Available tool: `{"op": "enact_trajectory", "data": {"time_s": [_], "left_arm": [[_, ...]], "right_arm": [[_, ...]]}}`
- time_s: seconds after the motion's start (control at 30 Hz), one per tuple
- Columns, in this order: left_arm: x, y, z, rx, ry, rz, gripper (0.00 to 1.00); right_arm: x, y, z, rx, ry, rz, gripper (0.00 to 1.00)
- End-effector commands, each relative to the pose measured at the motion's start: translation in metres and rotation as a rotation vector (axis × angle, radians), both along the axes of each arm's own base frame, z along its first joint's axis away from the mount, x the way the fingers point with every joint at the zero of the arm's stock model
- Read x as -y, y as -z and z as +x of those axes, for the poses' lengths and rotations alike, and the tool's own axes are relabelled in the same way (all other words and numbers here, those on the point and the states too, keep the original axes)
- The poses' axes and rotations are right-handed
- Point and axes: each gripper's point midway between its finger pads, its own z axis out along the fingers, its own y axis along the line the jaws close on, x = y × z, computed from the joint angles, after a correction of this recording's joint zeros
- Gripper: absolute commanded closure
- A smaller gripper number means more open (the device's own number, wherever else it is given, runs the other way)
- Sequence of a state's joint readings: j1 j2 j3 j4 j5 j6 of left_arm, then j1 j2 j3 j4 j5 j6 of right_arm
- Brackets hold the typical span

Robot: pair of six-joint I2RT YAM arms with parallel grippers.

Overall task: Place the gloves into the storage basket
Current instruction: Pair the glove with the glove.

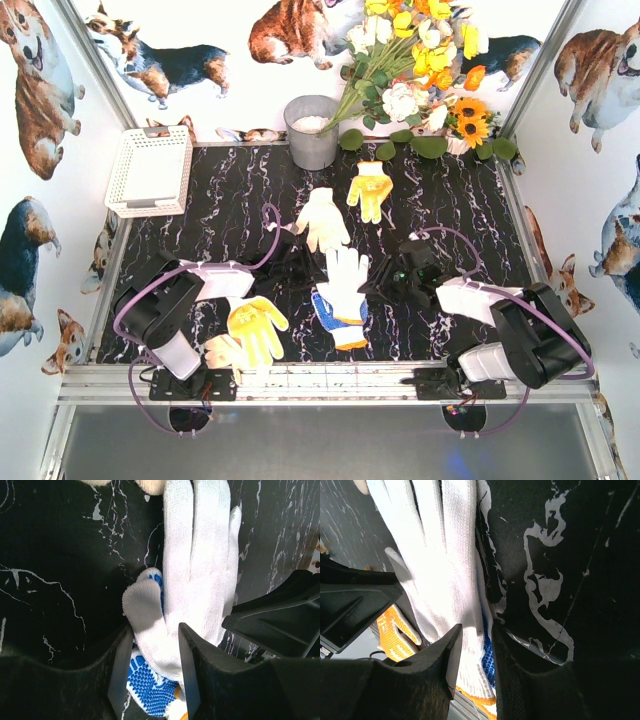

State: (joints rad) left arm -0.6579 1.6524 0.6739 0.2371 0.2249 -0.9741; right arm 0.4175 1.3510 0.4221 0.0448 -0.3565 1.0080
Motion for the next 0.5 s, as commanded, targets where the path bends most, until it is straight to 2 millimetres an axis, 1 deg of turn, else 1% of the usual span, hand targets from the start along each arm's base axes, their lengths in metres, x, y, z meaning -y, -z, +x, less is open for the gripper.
{"op": "enact_trajectory", "data": {"time_s": [0.0, 0.13, 0.23, 0.47], "left_arm": [[-0.001, 0.004, 0.007, 0.007, -0.011, 0.01, 0.64], [0.0, 0.005, 0.006, 0.01, 0.002, 0.009, 0.67], [0.003, -0.001, 0.007, 0.03, 0.013, -0.015, 0.69], [0.008, -0.012, 0.009, 0.065, 0.031, -0.054, 0.69]], "right_arm": [[-0.002, -0.024, 0.022, 0.108, 0.006, 0.002, 0.68], [-0.002, -0.026, 0.022, 0.119, -0.001, 0.001, 0.69], [-0.004, -0.029, 0.023, 0.126, -0.006, 0.015, 0.7], [-0.006, -0.045, 0.026, 0.175, -0.012, 0.034, 0.71]]}}
